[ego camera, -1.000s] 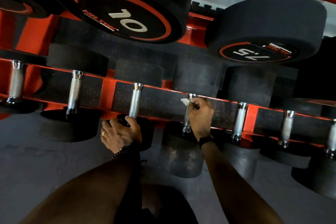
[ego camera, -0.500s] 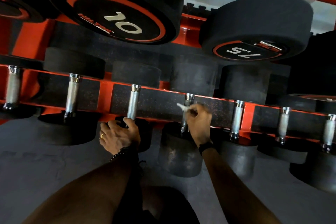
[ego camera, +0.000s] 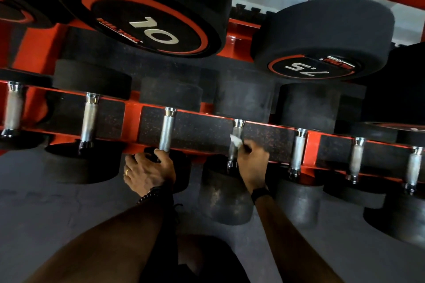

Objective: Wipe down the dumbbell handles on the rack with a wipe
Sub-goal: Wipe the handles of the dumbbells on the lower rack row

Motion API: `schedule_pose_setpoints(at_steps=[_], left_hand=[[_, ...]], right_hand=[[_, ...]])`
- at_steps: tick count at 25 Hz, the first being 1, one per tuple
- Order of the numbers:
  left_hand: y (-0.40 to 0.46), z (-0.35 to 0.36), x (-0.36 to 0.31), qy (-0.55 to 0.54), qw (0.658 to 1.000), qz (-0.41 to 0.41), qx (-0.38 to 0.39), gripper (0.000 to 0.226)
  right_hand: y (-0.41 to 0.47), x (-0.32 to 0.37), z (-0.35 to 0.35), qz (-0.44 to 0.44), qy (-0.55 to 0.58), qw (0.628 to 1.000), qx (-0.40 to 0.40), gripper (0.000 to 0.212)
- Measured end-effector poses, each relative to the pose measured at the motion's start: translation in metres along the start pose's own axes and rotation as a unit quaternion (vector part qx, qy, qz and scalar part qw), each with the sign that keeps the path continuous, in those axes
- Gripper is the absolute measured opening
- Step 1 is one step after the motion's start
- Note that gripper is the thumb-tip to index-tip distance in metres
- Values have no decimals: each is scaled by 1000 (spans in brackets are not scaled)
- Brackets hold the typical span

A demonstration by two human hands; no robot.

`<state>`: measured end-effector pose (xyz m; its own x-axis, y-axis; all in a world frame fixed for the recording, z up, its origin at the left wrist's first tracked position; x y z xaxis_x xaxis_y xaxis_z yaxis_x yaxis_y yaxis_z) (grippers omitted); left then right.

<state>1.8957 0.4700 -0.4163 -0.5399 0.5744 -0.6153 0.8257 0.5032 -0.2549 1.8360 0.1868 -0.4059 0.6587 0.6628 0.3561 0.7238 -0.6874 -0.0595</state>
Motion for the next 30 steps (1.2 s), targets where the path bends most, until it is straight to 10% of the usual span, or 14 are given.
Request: schedule_pose_setpoints(at_steps=[30], left_hand=[[-1,1,0,-9,1000,-2,2,66]], right_hand=[[41,-31,39,184,223,951,113,35]])
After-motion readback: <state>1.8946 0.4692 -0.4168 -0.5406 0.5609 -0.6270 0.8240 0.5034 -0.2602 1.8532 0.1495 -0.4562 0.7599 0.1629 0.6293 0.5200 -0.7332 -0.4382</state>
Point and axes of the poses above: each hand's wrist, its own y-axis towards the middle knuckle, its own z-axis out of the palm, x = y × z, the point moved 6 cm from there along y, towards the middle knuckle, and after that the axes turned 14 degrees about -y, right-handed, at the moved point
